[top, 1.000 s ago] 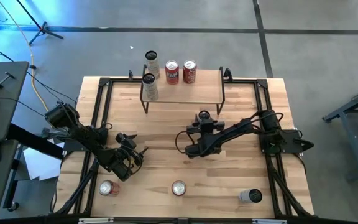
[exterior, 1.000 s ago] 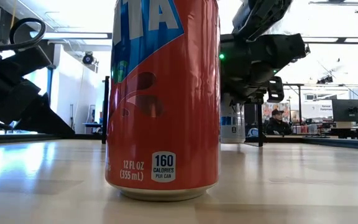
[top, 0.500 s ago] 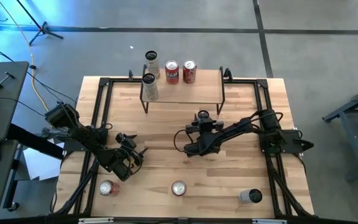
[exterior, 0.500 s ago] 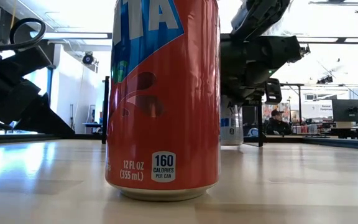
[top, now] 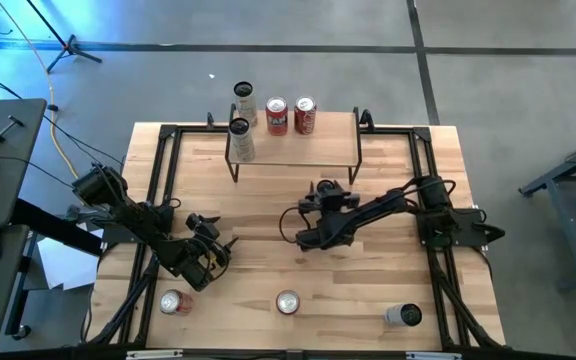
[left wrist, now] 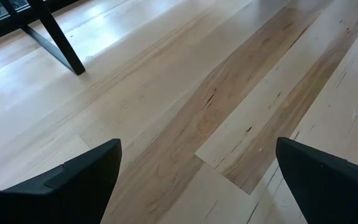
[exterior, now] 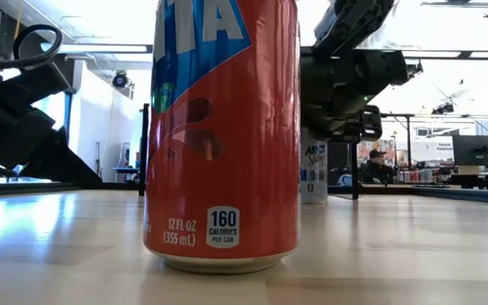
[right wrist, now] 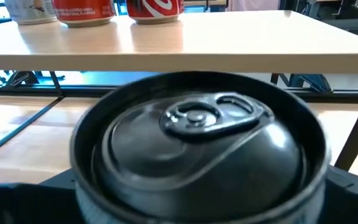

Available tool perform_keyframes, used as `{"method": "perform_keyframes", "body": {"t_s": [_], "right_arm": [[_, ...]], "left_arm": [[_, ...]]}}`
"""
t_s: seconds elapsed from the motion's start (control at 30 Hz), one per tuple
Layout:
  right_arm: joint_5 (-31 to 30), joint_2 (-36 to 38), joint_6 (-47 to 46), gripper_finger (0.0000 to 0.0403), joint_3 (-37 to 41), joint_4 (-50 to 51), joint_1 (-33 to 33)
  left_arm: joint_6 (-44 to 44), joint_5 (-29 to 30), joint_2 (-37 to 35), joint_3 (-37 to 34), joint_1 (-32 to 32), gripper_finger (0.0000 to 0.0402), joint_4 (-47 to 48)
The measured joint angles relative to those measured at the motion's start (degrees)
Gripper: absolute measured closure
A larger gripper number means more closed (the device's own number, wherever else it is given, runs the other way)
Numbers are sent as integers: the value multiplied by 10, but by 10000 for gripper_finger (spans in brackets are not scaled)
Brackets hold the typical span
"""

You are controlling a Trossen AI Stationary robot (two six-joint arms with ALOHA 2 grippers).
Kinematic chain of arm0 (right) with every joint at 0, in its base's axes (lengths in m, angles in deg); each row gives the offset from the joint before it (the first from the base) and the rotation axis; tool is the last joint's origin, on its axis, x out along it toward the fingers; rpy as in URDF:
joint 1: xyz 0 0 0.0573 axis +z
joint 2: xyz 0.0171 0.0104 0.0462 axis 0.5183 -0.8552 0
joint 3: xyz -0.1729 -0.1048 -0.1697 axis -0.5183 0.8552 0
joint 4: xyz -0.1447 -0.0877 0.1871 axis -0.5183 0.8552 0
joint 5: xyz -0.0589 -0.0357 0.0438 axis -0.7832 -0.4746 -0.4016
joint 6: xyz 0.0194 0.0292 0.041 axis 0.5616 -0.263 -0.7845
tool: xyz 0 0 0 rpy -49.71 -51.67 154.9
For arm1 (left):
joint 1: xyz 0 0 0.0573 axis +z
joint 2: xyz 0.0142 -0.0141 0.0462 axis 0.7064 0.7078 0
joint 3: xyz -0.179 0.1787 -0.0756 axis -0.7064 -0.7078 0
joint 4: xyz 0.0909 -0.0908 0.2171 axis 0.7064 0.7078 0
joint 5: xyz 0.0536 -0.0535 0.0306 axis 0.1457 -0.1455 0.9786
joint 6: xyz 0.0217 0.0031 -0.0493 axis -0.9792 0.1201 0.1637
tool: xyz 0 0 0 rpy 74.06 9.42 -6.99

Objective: Place canned beverage on shelf
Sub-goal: Put the white and blue soda can on the shelf

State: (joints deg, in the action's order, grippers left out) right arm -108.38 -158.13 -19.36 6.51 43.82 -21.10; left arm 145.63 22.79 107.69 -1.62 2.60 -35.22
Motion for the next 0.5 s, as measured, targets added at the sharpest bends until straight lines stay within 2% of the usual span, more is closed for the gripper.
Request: {"method": "perform_keyframes", "body": {"t_s": [0.2, 0.33, 0.5], "right_arm": [[-1, 0, -5, 29, 0, 0, 11], [36, 0, -17, 7, -2, 14, 19], [82, 0, -84, 3, -24, 100, 28]], "left_arm": [[0, 0, 0, 0, 0, 2, 0], [0, 0, 0, 0, 0, 2, 0], [0, 0, 0, 0, 0, 2, 0]]}}
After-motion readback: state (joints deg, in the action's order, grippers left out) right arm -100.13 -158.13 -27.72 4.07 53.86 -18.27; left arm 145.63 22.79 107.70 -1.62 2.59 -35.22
